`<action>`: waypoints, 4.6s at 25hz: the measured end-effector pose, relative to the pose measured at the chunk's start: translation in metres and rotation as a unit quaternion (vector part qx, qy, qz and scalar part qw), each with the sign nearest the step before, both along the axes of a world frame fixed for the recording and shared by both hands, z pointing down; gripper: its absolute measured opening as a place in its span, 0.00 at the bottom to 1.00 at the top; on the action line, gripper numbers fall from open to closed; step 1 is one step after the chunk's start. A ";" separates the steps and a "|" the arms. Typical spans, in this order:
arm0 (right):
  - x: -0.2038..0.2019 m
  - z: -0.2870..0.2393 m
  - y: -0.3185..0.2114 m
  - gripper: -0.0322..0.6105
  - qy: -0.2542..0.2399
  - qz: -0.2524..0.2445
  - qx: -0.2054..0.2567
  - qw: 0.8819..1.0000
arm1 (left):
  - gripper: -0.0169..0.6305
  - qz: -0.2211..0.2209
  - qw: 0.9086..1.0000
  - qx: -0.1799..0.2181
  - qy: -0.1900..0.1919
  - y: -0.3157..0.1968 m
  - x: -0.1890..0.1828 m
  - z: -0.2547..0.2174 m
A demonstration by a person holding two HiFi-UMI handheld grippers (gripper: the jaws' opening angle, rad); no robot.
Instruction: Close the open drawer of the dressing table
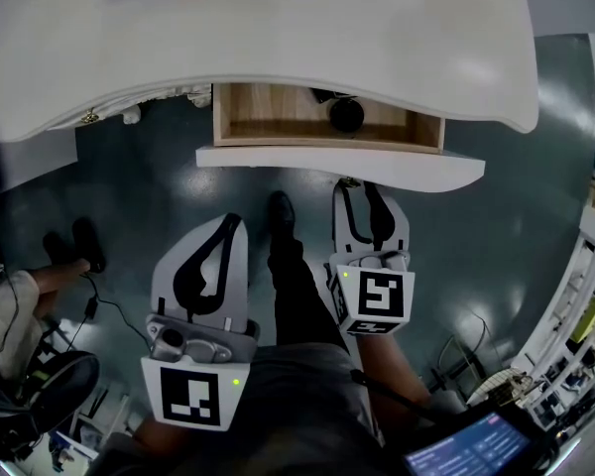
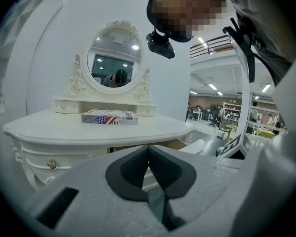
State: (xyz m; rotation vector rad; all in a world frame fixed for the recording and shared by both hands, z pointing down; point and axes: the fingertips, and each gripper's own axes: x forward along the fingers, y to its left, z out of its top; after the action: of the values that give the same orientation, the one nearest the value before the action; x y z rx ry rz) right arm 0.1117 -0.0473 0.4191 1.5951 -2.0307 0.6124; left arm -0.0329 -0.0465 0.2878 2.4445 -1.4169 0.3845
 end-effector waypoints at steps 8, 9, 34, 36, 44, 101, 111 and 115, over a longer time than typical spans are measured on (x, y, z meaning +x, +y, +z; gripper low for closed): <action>-0.001 -0.001 -0.009 0.26 0.004 -0.006 0.003 1.000 | 0.05 -0.007 1.000 0.000 0.000 -0.003 -0.003 0.000; -0.001 -0.001 -0.010 0.26 0.004 -0.007 0.003 1.000 | 0.05 -0.008 1.000 0.000 0.001 -0.003 -0.004 0.000; -0.002 -0.003 -0.033 0.26 0.006 -0.022 0.009 1.000 | 0.05 -0.032 0.999 0.002 -0.006 -0.008 -0.012 -0.004; -0.002 -0.003 -0.035 0.26 0.006 -0.023 0.011 1.000 | 0.05 -0.033 0.999 0.002 -0.007 -0.008 -0.013 -0.005; -0.002 -0.005 -0.041 0.26 0.007 -0.026 0.014 1.000 | 0.05 -0.039 0.999 0.002 -0.009 -0.009 -0.016 -0.006; -0.003 -0.004 -0.107 0.26 0.018 -0.018 0.045 0.999 | 0.05 -0.059 0.998 -0.009 -0.015 -0.023 -0.043 0.005; -0.003 -0.002 -0.114 0.26 0.018 -0.011 0.051 0.998 | 0.05 -0.060 0.998 -0.009 -0.018 -0.024 -0.048 0.006; -0.004 -0.005 -0.112 0.26 0.018 -0.011 0.054 0.998 | 0.05 -0.061 0.998 -0.005 -0.018 -0.022 -0.050 0.002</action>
State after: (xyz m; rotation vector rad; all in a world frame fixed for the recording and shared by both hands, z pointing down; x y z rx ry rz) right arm 0.1074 -0.1595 0.4140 1.6311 -2.0820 0.4695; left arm -0.0832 -0.0682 0.2896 2.3411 -1.5651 0.4073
